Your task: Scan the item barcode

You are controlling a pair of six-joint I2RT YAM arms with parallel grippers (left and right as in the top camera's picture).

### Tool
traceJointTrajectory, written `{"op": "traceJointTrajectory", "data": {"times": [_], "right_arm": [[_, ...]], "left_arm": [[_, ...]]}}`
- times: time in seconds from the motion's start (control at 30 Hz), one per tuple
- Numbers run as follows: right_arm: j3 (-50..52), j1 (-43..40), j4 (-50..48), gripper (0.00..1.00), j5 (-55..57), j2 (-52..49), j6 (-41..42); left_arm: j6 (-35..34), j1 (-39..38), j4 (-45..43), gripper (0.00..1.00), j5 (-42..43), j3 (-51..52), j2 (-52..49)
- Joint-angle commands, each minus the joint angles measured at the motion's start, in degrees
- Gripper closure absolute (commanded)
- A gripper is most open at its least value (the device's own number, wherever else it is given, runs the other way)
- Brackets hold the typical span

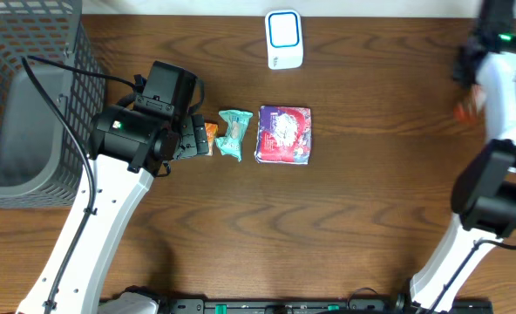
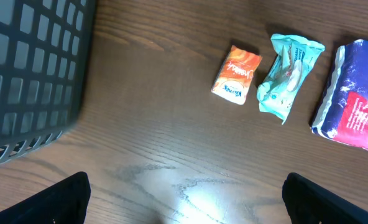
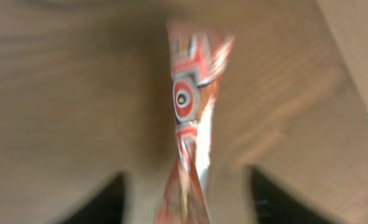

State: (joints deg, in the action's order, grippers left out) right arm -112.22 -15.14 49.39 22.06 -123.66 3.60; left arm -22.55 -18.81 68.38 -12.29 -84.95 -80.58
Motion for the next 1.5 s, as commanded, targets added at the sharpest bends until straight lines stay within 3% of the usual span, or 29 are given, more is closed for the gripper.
{"op": "traceJointTrajectory", "data": {"times": [0.0,0.43,0.67,0.73,0.9,1.47], "right_arm": [[-0.48,-2.84,1.49,0.21,-2.54,0.44,-1.66],[-0.50,2.67,1.95,0.20,-13.73,0.44,-4.11],[-0.50,10.10,5.38,0.21,-31.47,0.44,-4.09],[-0.50,11.78,6.38,0.19,-35.30,0.44,-4.07],[-0.48,16.44,9.27,0.01,-44.22,0.44,-4.04],[-0.15,28.83,18.80,0.01,-44.65,0.44,-4.07]], "left_arm": [[-0.50,0.31,0.17,0.02,-0.13,-0.46,0.31],[-0.50,0.31,0.17,0.02,-0.13,-0.46,0.31],[-0.50,0.31,0.17,0.02,-0.13,-0.46,0.31],[-0.50,0.31,0.17,0.02,-0.13,-0.46,0.31],[-0.50,0.31,0.17,0.02,-0.13,-0.46,0.31],[-0.50,0.31,0.17,0.02,-0.13,-0.46,0.31]]}}
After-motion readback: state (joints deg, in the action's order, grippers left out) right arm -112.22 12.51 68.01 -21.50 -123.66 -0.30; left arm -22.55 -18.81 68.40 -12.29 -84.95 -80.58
